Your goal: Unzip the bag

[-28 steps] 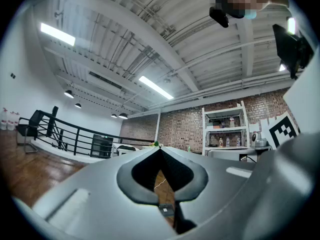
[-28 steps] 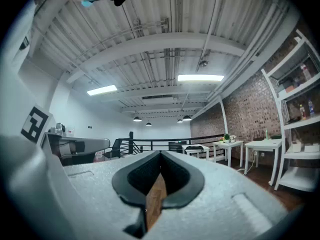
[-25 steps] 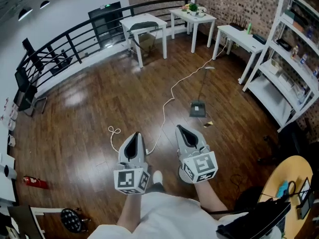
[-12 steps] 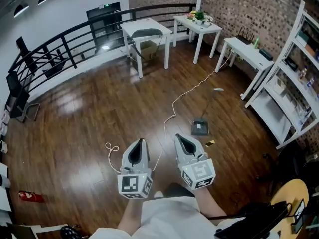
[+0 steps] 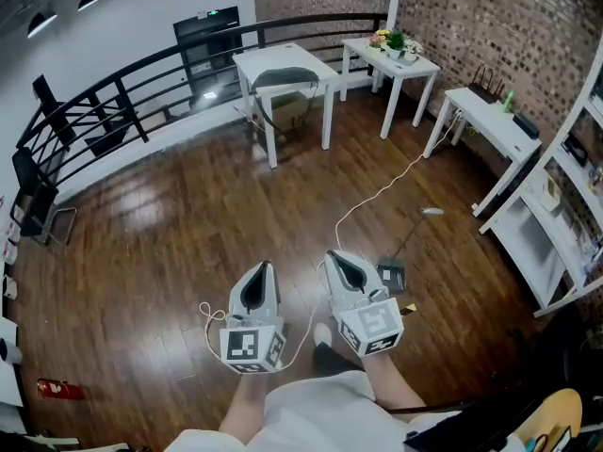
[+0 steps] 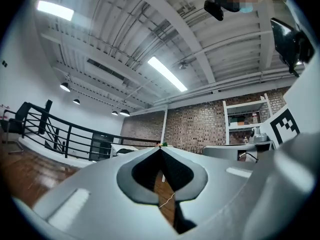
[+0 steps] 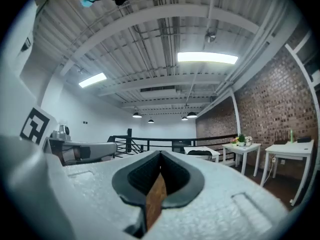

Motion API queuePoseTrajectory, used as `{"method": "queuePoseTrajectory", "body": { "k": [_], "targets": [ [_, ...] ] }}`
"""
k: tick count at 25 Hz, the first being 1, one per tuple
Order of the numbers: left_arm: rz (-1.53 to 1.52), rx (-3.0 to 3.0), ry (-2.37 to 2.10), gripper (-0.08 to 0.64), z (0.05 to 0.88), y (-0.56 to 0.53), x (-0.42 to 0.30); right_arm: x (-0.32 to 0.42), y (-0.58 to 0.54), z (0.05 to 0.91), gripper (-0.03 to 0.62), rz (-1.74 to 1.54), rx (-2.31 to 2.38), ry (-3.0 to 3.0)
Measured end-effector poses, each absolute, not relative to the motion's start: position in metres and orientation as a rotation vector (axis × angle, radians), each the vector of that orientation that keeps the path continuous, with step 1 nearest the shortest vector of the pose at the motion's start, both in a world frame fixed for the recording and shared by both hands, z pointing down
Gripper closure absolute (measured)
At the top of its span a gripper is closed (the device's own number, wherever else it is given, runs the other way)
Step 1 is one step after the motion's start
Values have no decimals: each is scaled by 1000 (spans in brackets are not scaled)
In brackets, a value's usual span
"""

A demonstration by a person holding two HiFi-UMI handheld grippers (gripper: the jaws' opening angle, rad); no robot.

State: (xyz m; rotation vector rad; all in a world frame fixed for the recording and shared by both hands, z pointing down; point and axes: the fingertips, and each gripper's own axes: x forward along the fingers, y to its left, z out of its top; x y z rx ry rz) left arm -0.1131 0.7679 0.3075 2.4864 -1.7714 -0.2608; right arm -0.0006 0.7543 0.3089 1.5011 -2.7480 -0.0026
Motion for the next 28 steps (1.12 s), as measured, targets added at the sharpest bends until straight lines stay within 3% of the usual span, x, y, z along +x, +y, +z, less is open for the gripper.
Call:
{"method": "queuePoseTrajectory", "body": {
  "k": [7, 15, 28],
  "targets": [
    [-281, 2556, -1791, 543, 275, 622, -64, 55, 608, 275, 600, -82, 1543, -2776],
    [-174, 2520, -1746, 543, 298, 520, -42, 77, 513, 320, 600, 98, 1534, -2727],
    [-213, 2563, -1627, 543, 330, 286, -22, 103, 288, 349, 600, 73, 1640, -2613]
  ]
}}
